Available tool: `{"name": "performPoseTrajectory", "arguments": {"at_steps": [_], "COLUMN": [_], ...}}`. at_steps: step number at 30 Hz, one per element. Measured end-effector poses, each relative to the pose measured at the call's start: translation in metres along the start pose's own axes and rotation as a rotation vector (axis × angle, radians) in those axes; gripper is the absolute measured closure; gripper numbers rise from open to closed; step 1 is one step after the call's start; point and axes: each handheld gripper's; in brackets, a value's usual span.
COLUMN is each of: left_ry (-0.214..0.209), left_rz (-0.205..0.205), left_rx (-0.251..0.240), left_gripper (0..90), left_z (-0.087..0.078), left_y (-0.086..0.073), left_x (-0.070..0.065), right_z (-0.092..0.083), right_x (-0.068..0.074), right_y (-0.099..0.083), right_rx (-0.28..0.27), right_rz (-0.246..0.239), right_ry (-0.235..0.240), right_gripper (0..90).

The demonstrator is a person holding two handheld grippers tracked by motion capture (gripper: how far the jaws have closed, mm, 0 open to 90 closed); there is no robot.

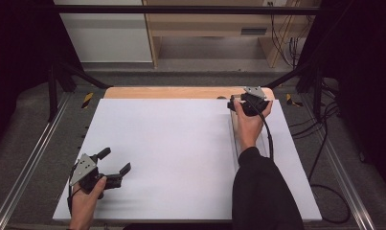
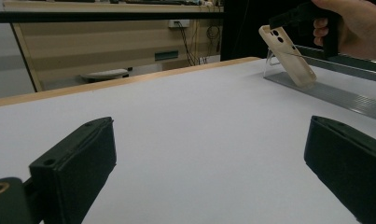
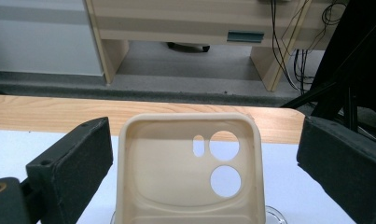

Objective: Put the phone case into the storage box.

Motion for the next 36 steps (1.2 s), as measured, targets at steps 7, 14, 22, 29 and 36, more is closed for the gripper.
{"name": "performPoseTrajectory", "arguments": {"at_steps": [7,14,22,29,36], "left_ry": [0.0,-0.002,-0.003,-0.003,-0.005], "left_rz": [0.001,0.001,0.001,0.002,0.004], "left_rx": [0.0,0.001,0.003,0.002,0.003], "left_gripper": [1.7,1.8,1.7,1.7,1.7], "left_z": [0.0,0.0,0.001,0.0,0.001], "left_y": [0.0,0.0,0.0,0.0,0.0], "left_x": [0.0,-0.001,-0.001,-0.001,-0.001], "right_z": [-0.002,-0.004,-0.007,-0.011,-0.014], "right_x": [0.001,0.003,0.006,0.007,0.006], "right_y": [0.001,0.001,0.002,0.005,0.007], "right_rx": [-0.001,0.013,0.013,0.007,0.004], "right_rz": [-0.014,-0.029,-0.036,-0.04,-0.042], "right_ry": [0.003,0.002,0.02,0.031,0.026], "right_gripper": [3.7,3.9,3.8,3.7,3.7]}}
Point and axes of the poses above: each handheld gripper's, and its own axes: z roughly forward along the jaws, y roughly out of its top, x roughly to its left, and after that the axes turned 4 degrees about -y, right-handed
